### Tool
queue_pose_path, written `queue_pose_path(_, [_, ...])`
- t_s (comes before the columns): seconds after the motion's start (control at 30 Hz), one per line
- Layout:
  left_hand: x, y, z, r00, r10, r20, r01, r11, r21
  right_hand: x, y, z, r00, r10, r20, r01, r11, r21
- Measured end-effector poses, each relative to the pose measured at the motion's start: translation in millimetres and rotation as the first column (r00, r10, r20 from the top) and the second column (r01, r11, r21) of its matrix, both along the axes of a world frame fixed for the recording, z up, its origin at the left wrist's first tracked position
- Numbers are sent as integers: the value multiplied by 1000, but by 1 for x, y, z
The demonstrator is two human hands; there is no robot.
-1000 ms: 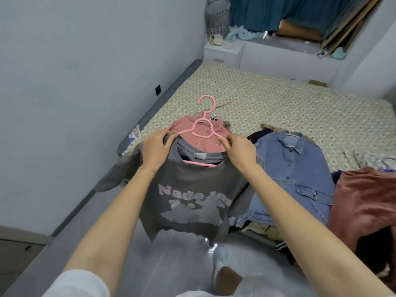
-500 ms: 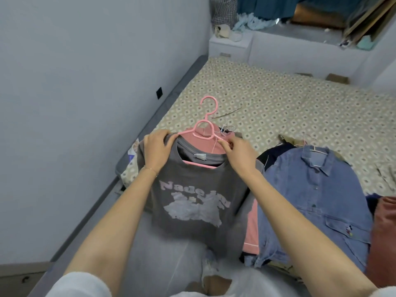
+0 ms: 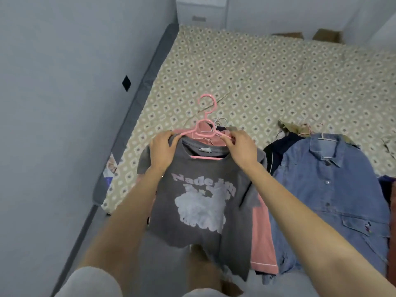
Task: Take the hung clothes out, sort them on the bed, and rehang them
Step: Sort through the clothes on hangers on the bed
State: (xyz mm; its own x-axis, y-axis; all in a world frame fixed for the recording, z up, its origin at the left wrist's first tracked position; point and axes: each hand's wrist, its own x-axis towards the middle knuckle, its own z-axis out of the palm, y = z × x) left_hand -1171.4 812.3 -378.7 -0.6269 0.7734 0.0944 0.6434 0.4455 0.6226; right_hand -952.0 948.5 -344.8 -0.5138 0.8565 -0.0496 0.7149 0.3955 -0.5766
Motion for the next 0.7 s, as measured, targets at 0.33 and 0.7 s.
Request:
queue_pose_path(0.33, [-66,113,-140,982,-157,102,161,987,-27,-54,94,-142,985,-128,116,140,984,-107])
queue_pose_path(0.7, [-71,139,-262,986,-154,57,163,964,-211,-60,116,-243,955,-65,291,128,970,-205])
